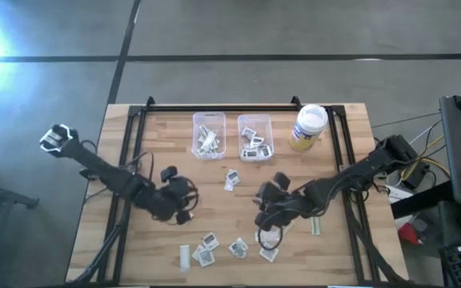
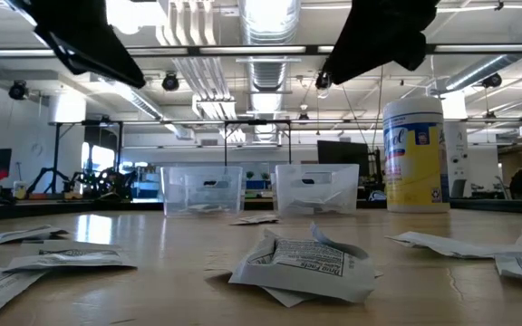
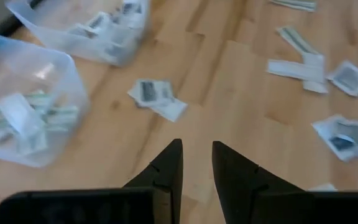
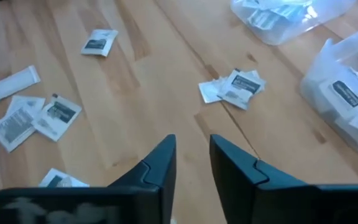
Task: Pick & Place First Aid Supplies
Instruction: Put the gray towelette pack into the right transparent bin
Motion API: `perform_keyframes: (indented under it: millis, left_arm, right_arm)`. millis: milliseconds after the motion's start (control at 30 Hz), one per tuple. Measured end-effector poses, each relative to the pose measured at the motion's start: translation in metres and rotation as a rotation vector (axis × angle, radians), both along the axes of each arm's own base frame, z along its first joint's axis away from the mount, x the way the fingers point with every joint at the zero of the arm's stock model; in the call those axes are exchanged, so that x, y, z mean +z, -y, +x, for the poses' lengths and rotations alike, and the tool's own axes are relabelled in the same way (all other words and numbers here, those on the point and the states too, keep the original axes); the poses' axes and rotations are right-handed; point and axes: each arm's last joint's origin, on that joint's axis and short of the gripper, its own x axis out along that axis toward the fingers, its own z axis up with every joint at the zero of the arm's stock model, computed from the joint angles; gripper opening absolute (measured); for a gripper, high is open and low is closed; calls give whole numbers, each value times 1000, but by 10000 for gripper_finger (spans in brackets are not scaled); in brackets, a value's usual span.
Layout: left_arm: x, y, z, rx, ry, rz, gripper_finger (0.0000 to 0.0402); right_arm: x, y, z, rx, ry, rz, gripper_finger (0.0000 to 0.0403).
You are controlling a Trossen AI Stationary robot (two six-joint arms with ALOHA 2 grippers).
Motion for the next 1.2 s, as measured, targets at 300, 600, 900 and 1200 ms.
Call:
perform_keyframes:
  millis: [300, 600, 900, 1200]
  left_arm:
    - [-27, 12, -11, -3, 45, -70, 80]
    - [-47, 9, -17, 6, 35, -91, 80]
    - [-42, 2, -17, 71, 94, 82, 80]
    - [-18, -15, -24, 120, 184, 82, 80]
  right_arm:
    - [-3, 23, 15, -131, 56, 83, 146]
    - [-21, 45, 33, -225, 36, 141, 141]
    - [-36, 71, 45, -320, 22, 178, 132]
    - [-65, 82, 63, -335, 1, 182, 130]
